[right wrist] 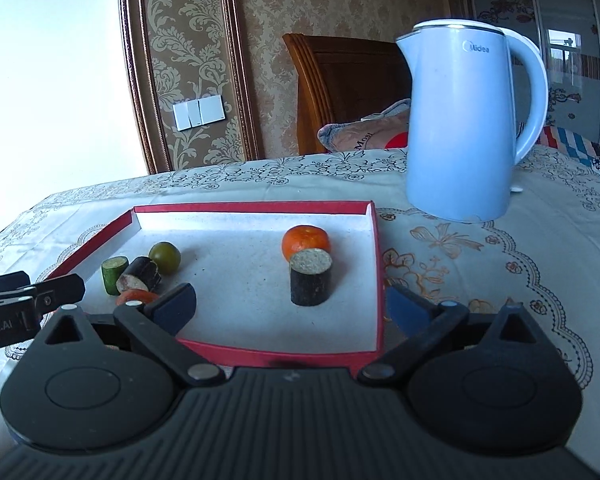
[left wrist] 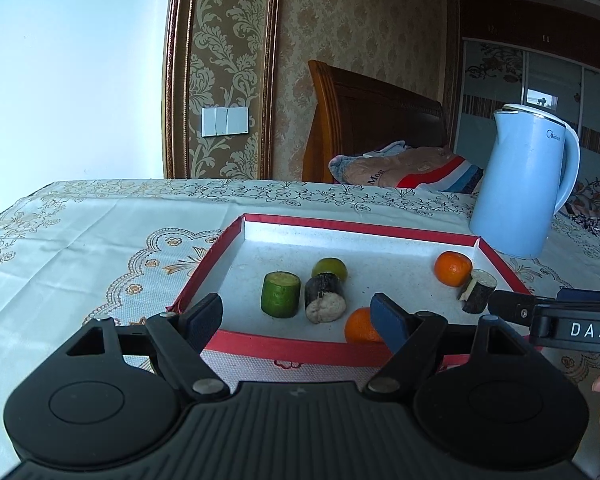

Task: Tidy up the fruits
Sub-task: 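Withdraw both grippers from the tray back toward the remaining fruit, then move the right gripper toward the brown round fruit on the tablecloth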

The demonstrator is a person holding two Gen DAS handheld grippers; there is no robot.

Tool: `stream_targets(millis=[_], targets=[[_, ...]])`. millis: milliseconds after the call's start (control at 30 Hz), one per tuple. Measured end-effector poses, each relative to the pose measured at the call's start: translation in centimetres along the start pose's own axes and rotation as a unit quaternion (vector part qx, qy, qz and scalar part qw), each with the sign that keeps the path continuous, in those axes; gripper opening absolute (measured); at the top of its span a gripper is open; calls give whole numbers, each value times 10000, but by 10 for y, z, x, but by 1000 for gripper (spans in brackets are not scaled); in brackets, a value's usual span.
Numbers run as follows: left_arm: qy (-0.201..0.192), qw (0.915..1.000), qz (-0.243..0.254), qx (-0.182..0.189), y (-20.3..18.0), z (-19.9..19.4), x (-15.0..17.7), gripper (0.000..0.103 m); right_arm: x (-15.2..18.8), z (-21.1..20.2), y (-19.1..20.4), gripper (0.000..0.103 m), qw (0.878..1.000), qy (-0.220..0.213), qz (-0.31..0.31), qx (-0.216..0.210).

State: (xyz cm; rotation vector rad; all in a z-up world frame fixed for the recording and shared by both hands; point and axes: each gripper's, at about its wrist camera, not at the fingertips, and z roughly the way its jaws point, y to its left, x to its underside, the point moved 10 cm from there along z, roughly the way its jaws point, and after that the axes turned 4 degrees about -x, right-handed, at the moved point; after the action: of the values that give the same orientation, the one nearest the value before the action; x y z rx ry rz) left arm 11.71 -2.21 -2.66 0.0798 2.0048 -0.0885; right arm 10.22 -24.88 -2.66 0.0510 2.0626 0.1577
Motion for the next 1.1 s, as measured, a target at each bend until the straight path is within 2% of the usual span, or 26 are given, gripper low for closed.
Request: stream_targets(millis=[133, 267, 467, 567, 700, 800, 900, 1100], targets=[[151, 9997, -2, 187, -3, -8, 11, 81, 2, -14, -19, 101, 9996, -91, 259, 107], [266, 9990, 199, 304, -14, -12, 22, 81, 4, -22, -37, 102, 9982, -126, 575, 134], [546, 9969, 551, 145, -20, -5, 39, 81, 7, -25, -49, 102, 9969, -129, 759, 172], [762, 9955, 558, 119, -18, 1, 46, 82, 8, -27, -50, 102, 9966, -147, 794, 154], [939, 9939, 524, 226, -18, 5, 52, 92, 12, -26, -44, 102, 9978, -35, 666, 64], [1222, 9893, 768, 220, -26, 14, 62, 93, 17, -31, -38, 102, 9990, -37, 439, 31], [1212, 9898, 725, 168, -24, 14, 62, 93, 20, -36, -35, 102, 9996, -85, 217, 144], [1245, 9907, 556, -34, -10, 16, 60, 93, 23, -42, -34, 101, 9999, -83, -8, 96]])
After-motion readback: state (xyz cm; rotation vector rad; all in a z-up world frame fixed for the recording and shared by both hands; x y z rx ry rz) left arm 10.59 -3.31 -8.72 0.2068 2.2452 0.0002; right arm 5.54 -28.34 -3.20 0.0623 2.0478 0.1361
